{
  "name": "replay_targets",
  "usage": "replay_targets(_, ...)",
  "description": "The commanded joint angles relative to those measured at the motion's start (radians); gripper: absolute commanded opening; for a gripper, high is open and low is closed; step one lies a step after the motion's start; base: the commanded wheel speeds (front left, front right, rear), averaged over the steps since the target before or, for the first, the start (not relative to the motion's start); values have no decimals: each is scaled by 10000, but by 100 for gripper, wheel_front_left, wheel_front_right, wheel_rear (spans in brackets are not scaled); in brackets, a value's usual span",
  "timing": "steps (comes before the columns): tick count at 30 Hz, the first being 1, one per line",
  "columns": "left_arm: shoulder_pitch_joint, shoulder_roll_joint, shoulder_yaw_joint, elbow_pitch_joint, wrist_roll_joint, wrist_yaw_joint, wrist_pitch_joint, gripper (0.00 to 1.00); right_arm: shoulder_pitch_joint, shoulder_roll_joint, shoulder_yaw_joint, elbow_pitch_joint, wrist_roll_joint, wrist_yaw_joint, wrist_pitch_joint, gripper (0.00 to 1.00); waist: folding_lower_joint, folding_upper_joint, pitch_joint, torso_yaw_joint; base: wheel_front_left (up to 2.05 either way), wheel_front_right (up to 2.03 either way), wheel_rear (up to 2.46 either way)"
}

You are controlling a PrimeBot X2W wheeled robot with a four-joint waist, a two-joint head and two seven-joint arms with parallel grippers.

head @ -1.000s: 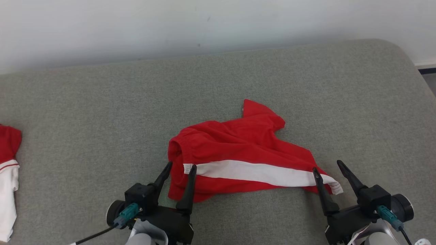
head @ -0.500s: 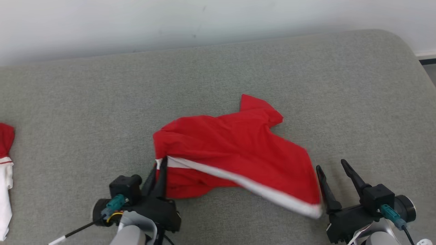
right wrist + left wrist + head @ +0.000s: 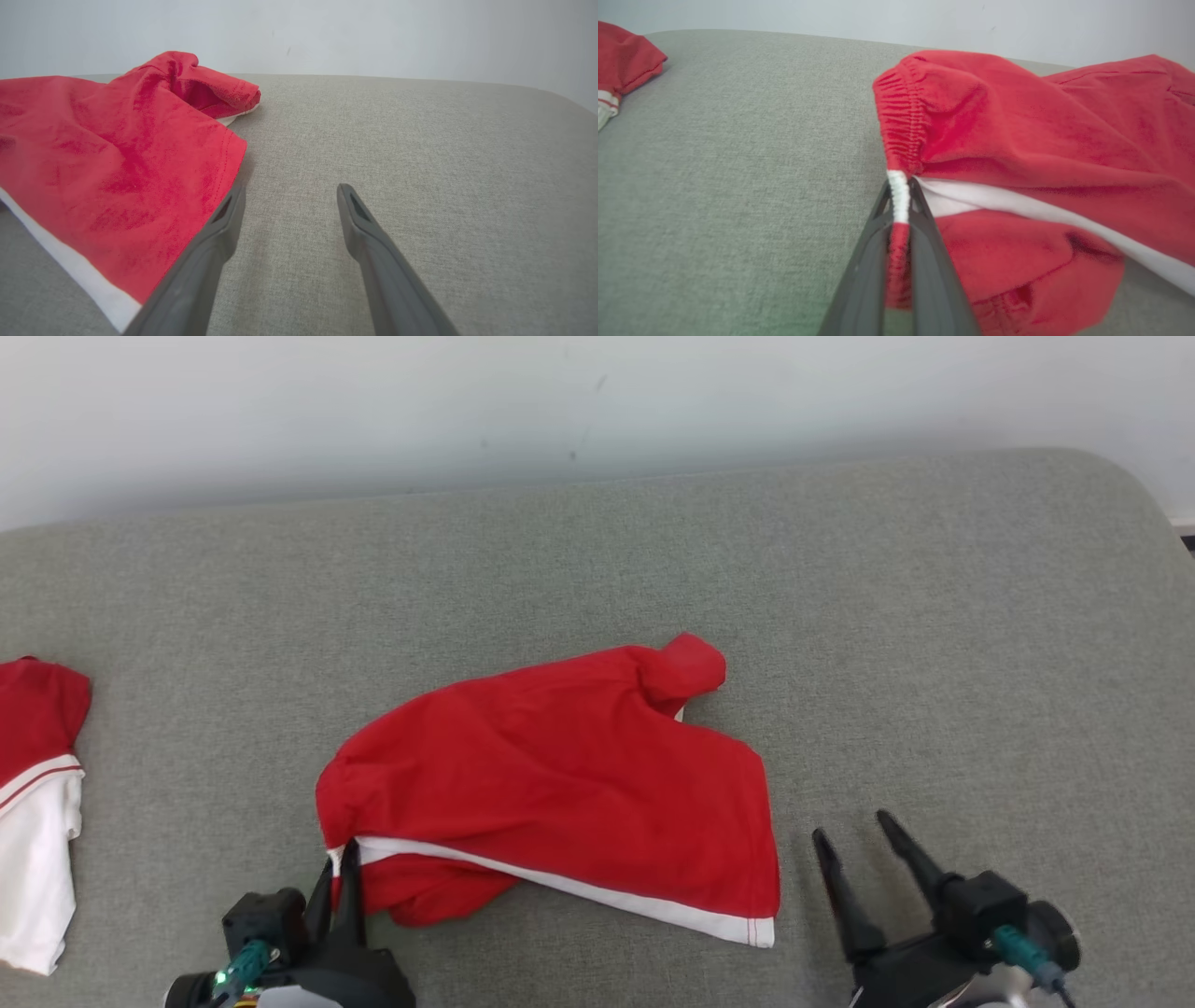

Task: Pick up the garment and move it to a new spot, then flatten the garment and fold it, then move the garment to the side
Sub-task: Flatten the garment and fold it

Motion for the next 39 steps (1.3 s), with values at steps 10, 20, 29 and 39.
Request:
replay_targets(10,1334,-98,754,-757,521,-61,-34,100,393,-143,1626,62,813,-24,-8,100,0,-1,-494,173,0,0,0)
replay_targets(20,2672,-117,937,-2230,1048,-309,-34,100,1102,825,-15,-362,-225,-24,-5,100,0,-1,-1394,61,0,0,0)
replay_targets(29,3344,-114,1037,-2675,1101,-401,-34,100,1664,1270,-200,-379,-522,-24,-6,100,0,-1,-1990,-22,0,0,0)
replay_targets(39,3470,-114,1428,-2821,1262,-236,-34,100,1857,1480,-652,-534,-751,-24,-6,100,0,-1,-2074,-126,0,0,0)
